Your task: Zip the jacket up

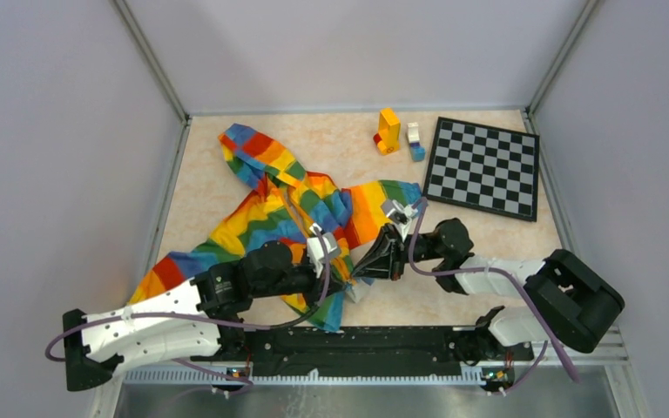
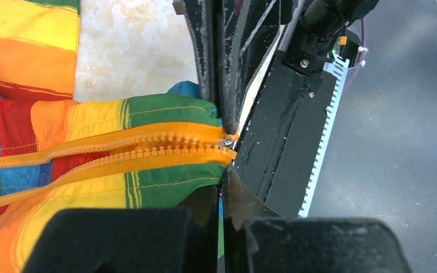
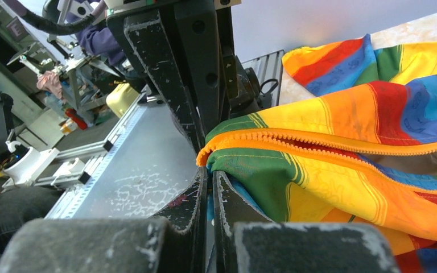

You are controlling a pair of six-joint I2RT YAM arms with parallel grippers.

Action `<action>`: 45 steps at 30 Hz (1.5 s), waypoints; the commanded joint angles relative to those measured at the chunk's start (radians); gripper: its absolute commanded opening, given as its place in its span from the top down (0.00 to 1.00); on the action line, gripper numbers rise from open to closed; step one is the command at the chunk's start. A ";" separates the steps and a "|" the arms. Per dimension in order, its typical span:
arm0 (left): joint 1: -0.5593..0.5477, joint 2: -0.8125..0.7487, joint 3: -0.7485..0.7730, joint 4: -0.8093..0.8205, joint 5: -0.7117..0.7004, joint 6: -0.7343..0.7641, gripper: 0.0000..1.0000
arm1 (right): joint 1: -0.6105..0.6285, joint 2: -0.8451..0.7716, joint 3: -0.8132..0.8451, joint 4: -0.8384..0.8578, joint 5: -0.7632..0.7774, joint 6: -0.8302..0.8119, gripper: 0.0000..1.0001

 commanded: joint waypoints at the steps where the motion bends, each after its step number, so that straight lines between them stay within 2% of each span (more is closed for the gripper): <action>1: 0.001 -0.054 -0.036 0.098 -0.046 -0.064 1.00 | 0.020 -0.036 -0.017 0.070 0.009 -0.040 1.00; 3: 0.001 -0.076 -0.051 0.107 -0.063 -0.089 0.98 | 0.019 -0.033 -0.020 0.081 0.009 -0.036 1.00; 15: 0.001 -0.162 -0.131 0.143 -0.131 -0.200 0.72 | 0.020 -0.030 -0.013 0.102 0.012 -0.023 1.00; 22: 0.001 -0.181 -0.166 0.217 -0.129 -0.226 0.71 | 0.020 -0.015 -0.010 0.129 0.010 -0.008 1.00; 30: 0.001 -0.195 -0.185 0.265 -0.122 -0.229 0.66 | 0.020 -0.011 -0.009 0.138 0.007 0.000 1.00; 35: 0.001 -0.196 -0.189 0.297 -0.121 -0.226 0.71 | 0.023 -0.013 -0.008 0.136 0.009 -0.002 1.00; 42: 0.001 -0.169 -0.186 0.309 -0.074 -0.206 0.93 | 0.026 -0.018 -0.010 0.134 0.034 -0.004 1.00; 45: 0.001 -0.166 -0.185 0.293 -0.050 -0.191 0.99 | 0.027 -0.021 -0.018 0.136 0.068 -0.005 1.00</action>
